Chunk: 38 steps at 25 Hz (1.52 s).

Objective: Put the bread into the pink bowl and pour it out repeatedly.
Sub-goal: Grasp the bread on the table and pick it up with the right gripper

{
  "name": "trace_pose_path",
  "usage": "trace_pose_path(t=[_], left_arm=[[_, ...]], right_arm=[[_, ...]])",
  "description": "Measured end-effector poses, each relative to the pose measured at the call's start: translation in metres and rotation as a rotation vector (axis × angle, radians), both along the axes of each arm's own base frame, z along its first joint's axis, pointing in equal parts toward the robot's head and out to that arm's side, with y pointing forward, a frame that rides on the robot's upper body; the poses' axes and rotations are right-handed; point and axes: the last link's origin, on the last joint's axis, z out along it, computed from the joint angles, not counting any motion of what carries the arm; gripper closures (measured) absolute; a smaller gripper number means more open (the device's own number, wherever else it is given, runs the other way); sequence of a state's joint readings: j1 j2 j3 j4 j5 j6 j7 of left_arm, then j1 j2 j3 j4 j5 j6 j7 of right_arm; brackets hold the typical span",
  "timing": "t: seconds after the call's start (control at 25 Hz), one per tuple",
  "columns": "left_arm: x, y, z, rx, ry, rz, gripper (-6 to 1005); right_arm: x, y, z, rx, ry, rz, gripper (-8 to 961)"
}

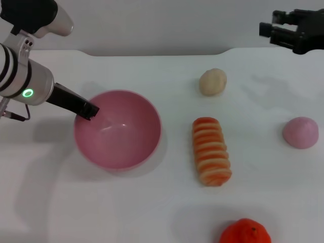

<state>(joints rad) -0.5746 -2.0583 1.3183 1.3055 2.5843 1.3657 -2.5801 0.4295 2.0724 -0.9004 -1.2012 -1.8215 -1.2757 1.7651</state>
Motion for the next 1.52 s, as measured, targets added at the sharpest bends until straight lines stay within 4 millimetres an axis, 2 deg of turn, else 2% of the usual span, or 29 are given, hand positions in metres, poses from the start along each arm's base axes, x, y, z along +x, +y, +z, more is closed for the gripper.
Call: trace_pose_path(t=[0.44, 0.68, 0.84, 1.0, 1.36, 1.52], left_arm=[[0.003, 0.0, 0.0, -0.012, 0.002, -0.004, 957], [0.005, 0.0, 0.0, -0.012, 0.003, -0.009, 958], [0.005, 0.0, 0.0, -0.015, 0.004, -0.011, 958], [0.005, -0.002, -0.001, -0.021, 0.004, -0.01, 957], [-0.001, -0.007, -0.003, -0.029, -0.022, 0.005, 957], [-0.003, -0.01, -0.004, -0.032, -0.036, 0.009, 958]], right_arm=[[-0.064, -0.002, 0.0, -0.273, -0.478, -0.075, 483], [-0.087, -0.007, -0.014, -0.387, -0.639, -0.055, 482], [-0.101, -0.011, -0.033, -0.446, -0.722, -0.028, 458], [-0.104, -0.014, -0.057, -0.534, -0.776, -0.008, 407], [-0.092, -0.009, -0.098, -0.599, -0.827, -0.008, 250], [-0.084, -0.007, -0.109, -0.61, -0.831, -0.012, 254]])
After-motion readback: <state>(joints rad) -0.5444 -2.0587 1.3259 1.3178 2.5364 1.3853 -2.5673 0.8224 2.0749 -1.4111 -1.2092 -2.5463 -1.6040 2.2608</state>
